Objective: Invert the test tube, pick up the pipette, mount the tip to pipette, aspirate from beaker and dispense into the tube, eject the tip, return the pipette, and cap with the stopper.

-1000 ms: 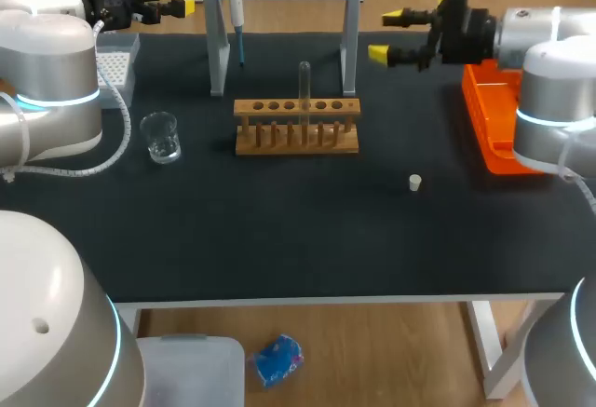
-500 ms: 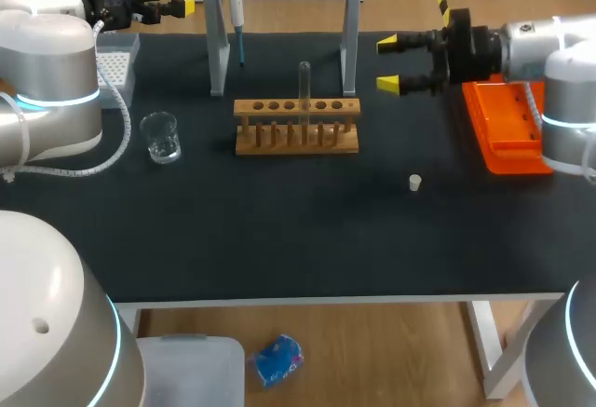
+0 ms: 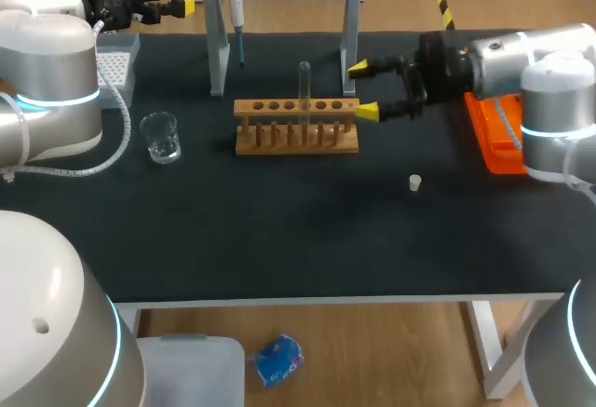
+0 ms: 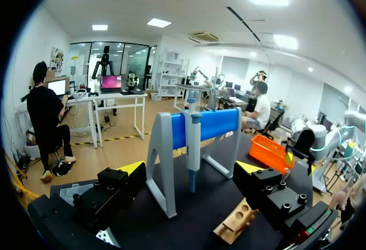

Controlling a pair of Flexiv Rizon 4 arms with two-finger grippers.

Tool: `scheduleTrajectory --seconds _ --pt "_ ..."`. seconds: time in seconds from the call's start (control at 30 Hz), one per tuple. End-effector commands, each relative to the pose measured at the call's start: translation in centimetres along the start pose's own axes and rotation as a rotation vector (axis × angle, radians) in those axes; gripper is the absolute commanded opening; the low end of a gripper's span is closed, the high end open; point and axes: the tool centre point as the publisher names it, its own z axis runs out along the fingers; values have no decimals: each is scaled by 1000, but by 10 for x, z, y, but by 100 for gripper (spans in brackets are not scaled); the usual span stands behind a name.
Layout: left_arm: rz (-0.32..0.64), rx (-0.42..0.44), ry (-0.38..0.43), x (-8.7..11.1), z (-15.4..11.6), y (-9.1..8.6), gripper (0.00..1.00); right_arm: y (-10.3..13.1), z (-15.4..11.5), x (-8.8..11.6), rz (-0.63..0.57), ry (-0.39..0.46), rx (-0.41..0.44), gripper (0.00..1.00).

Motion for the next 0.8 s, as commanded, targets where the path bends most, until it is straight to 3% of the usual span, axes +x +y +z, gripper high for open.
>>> scheduleTrajectory --seconds 0.03,0.13,0.2,0.33,0.47,0.57,0.8 --pt "0 1 0 0 0 0 100 -2 2 -10 0 46 0 100" --pt "0 1 0 0 0 0 100 -2 2 -10 0 46 0 100" --pt "35 4 31 14 -7 -1 100 -2 2 -10 0 46 0 100" --pt "132 -4 136 63 -30 9 100 -2 2 -10 0 46 0 100" --pt "184 -50 196 105 -50 30 100 -2 2 -10 0 46 0 100" --pt "330 -201 171 133 -58 51 100 -2 2 -10 0 46 0 100" --pt "330 -201 171 133 -58 51 100 -2 2 -10 0 46 0 100"
